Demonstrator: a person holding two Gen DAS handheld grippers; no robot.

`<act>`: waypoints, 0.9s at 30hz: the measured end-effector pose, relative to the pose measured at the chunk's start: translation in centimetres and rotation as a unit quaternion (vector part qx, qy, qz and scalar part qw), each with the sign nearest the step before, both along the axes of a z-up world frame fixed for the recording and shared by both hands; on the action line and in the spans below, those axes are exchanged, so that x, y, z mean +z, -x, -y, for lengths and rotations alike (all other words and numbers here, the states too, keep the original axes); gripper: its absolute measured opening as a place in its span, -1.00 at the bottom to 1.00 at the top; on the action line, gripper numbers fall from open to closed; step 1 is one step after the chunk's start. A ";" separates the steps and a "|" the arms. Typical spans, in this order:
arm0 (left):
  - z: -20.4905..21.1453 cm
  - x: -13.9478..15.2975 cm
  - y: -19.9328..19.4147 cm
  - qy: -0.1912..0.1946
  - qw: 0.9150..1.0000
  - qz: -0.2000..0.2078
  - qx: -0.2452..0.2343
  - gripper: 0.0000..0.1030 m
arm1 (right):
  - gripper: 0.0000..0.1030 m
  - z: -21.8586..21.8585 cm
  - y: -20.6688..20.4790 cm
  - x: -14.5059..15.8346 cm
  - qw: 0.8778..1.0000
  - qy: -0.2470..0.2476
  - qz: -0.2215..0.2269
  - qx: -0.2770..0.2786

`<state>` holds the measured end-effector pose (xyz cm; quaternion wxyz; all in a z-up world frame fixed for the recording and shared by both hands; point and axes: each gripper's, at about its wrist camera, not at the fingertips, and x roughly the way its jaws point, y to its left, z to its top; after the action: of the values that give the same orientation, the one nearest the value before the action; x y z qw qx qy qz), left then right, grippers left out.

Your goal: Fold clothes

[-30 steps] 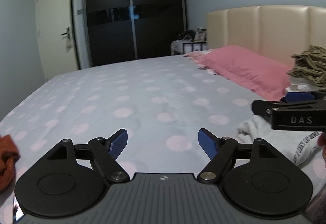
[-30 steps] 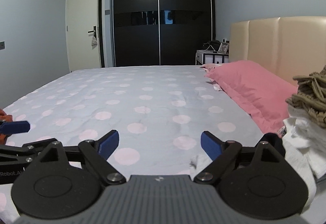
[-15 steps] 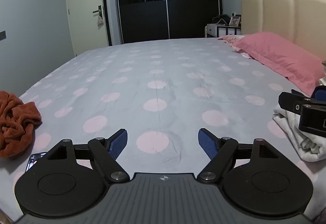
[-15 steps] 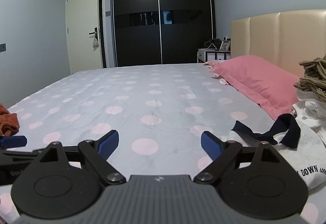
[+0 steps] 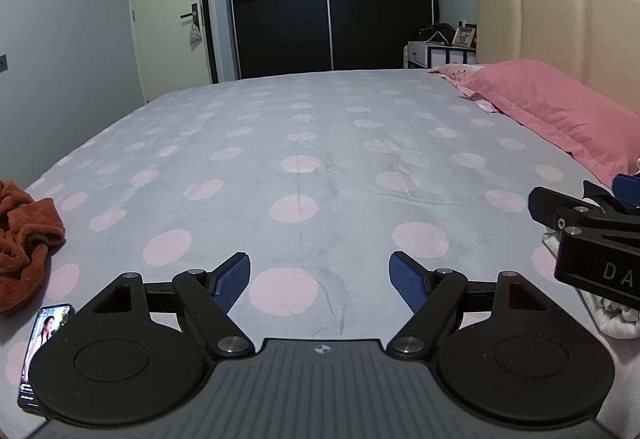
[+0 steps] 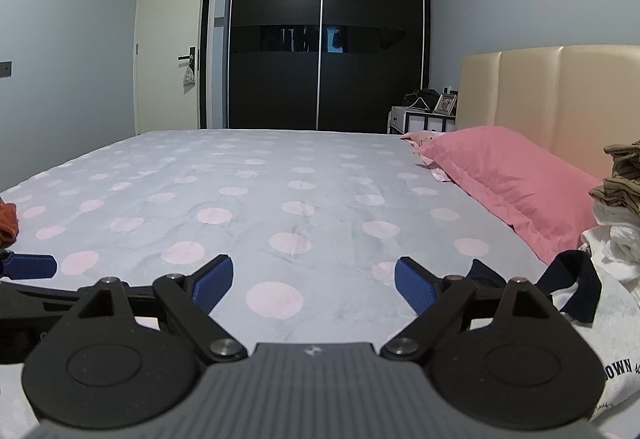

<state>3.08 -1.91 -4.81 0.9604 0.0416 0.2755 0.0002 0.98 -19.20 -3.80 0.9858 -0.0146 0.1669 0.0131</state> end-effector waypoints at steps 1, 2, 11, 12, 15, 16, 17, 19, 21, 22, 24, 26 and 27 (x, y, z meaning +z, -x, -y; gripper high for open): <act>0.0 0.0 -0.1 0.000 1.000 -0.001 -0.002 0.48 | 0.74 0.0 -0.1 -0.1 1.000 -0.001 0.001 0.000; 0.1 -0.1 -0.2 0.000 1.000 -0.002 -0.003 0.48 | 0.74 0.1 -0.2 -0.1 1.000 -0.002 0.001 0.000; 0.1 0.1 -0.2 0.000 1.000 -0.002 -0.004 0.47 | 0.74 0.0 -0.5 -0.1 1.000 -0.008 0.009 0.002; 0.1 0.1 -0.2 0.001 1.000 -0.001 -0.004 0.48 | 0.74 0.0 -0.5 -0.1 1.000 -0.008 0.010 0.003; 0.1 0.1 -0.1 0.002 1.000 -0.002 -0.004 0.48 | 0.75 -0.1 -0.4 -0.1 1.000 -0.009 0.011 0.007; 0.1 0.2 -0.1 0.004 1.000 -0.003 -0.005 0.48 | 0.75 -0.2 -0.3 0.0 1.000 -0.010 0.011 0.008; 0.0 0.2 -0.2 0.006 1.000 -0.004 -0.005 0.48 | 0.75 -0.2 -0.3 0.0 1.000 -0.010 0.012 0.009; -0.1 0.2 -0.2 0.005 1.000 -0.004 -0.005 0.48 | 0.75 -0.2 -0.1 0.1 1.000 -0.010 0.014 0.009; 0.0 0.2 -0.1 0.003 1.000 -0.002 -0.005 0.48 | 0.75 -0.2 0.0 0.2 1.000 -0.010 0.014 0.009; 0.0 0.3 -0.1 0.003 1.000 -0.001 -0.005 0.48 | 0.75 -0.2 0.0 0.2 1.000 -0.010 0.014 0.008; 0.0 0.3 0.0 0.001 1.000 0.000 -0.005 0.48 | 0.75 -0.3 0.0 0.2 1.000 -0.011 0.014 0.008; 0.0 0.3 0.0 0.001 1.000 0.000 -0.006 0.48 | 0.76 -0.3 0.1 0.5 1.000 -0.010 0.014 0.008; 0.0 0.3 0.0 0.002 1.000 0.000 -0.005 0.48 | 0.76 -0.3 0.1 0.5 1.000 -0.010 0.014 0.008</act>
<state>3.09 -1.91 -4.46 0.9605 0.0408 0.2753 -0.0054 0.92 -18.89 -3.29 0.9880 -0.0065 0.1526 0.0229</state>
